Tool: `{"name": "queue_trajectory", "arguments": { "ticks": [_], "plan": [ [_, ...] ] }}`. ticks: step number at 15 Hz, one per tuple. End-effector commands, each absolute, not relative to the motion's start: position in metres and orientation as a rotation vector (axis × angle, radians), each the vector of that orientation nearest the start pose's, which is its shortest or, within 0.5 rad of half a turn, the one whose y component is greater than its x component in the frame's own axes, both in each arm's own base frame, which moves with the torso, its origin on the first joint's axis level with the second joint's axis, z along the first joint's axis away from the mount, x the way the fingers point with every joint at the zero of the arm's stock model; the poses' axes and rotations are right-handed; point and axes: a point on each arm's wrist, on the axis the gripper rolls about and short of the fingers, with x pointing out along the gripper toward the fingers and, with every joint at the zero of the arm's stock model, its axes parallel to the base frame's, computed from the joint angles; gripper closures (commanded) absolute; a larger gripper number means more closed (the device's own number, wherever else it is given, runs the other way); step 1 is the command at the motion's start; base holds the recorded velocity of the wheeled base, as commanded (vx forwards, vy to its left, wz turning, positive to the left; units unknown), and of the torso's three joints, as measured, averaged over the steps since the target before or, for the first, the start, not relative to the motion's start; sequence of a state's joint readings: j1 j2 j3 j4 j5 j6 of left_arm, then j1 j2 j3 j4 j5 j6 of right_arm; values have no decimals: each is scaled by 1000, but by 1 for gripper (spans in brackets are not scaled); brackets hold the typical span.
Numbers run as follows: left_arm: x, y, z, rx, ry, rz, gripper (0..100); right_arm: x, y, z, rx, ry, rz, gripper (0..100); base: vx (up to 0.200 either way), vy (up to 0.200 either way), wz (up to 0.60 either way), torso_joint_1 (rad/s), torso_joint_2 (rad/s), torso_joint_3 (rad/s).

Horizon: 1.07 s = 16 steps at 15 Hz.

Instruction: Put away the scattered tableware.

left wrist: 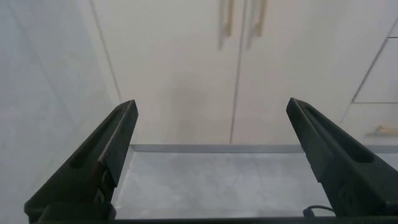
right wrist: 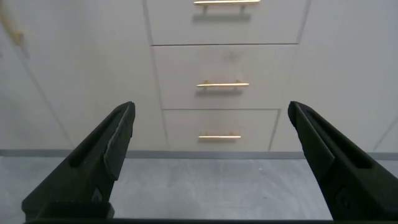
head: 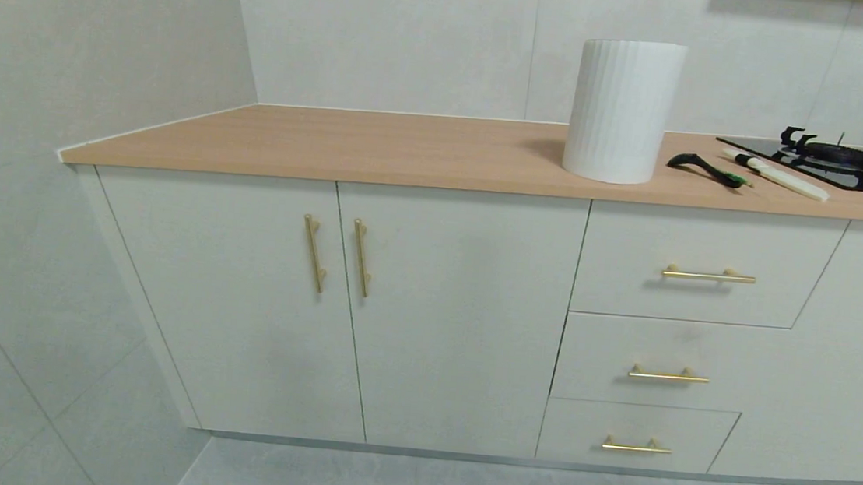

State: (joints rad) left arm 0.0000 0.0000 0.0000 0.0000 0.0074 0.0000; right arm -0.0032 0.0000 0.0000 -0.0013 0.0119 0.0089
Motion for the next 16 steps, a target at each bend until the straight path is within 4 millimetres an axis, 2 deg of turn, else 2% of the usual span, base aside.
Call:
{"name": "queue_trajectory", "arguments": {
  "ticks": [1, 6, 15, 16],
  "plan": [
    [-23, 0, 76, 0, 2, 8, 0, -23, 0, 76, 9, 0, 9, 0, 0, -200, 0, 2, 2, 2],
    [-23, 0, 76, 0, 2, 8, 0, -23, 0, 76, 9, 0, 9, 0, 0, -200, 0, 3, 0, 2],
    [-23, 0, 76, 0, 2, 8, 0, -23, 0, 76, 11, 0, 9, 0, 0, 0, 0, 0, 0, 0],
    [-23, 0, 76, 0, 2, 8, 0, -23, 0, 76, 11, -1, 9, 0, 200, 0, 0, 2, 7, 7]
  ]
}}
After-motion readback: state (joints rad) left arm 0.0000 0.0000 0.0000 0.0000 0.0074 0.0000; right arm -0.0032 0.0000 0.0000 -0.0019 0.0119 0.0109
